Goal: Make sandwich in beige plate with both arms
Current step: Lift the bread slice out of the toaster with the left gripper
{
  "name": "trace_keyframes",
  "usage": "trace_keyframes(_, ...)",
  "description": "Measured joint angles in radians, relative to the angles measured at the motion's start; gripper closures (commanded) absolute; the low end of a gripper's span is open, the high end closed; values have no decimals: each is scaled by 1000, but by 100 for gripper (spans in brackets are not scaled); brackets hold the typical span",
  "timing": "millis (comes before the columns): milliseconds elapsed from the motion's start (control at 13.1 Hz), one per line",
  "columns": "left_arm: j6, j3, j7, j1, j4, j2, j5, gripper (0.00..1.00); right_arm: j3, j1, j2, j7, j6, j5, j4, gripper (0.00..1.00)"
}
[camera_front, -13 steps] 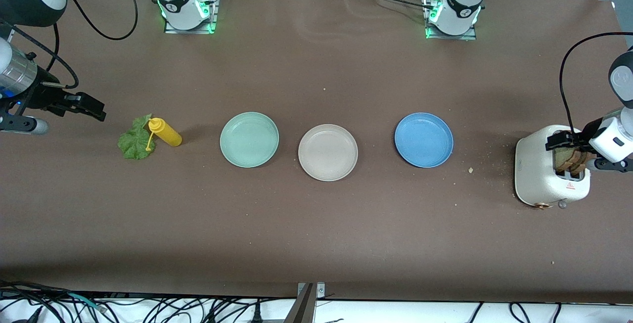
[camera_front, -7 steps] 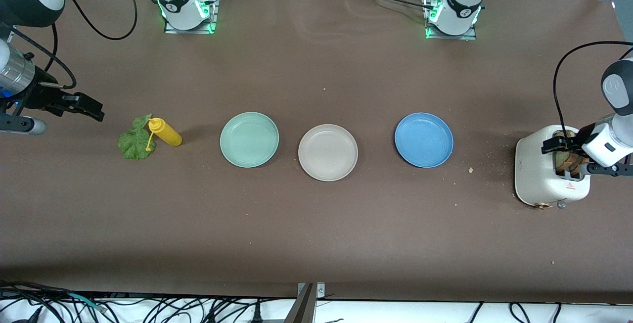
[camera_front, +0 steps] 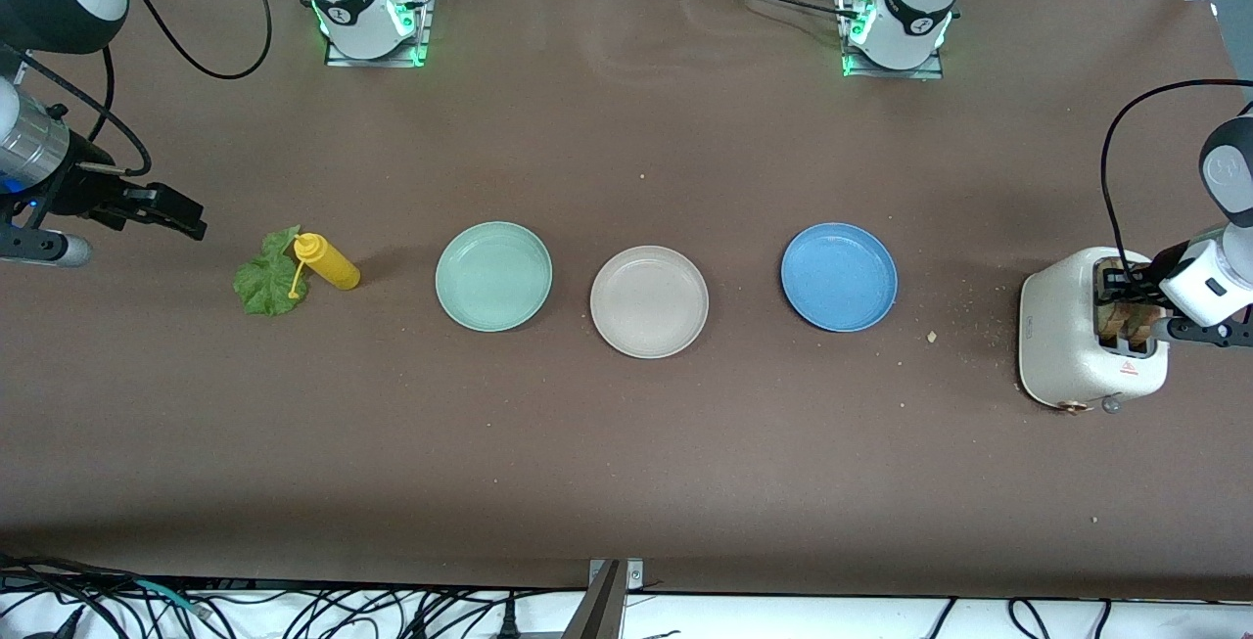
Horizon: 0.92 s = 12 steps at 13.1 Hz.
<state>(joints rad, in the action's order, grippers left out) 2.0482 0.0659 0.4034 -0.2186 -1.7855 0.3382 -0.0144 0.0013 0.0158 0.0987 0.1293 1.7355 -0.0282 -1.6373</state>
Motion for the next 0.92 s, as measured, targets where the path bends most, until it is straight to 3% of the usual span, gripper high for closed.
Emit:
trace_keyframes(230, -81, -1, 91, 0, 63, -1, 0, 100, 0, 0, 0, 0, 0, 0, 0, 0)
trace_keyframes(690, -385, -26, 122, 12, 357, -25, 1, 100, 0, 0, 0, 0, 0, 0, 0, 0)
trace_keyframes(919, -445, -59, 115, 23, 410, -26, 122, 100, -2, 0, 0, 0, 0, 0, 0, 0)
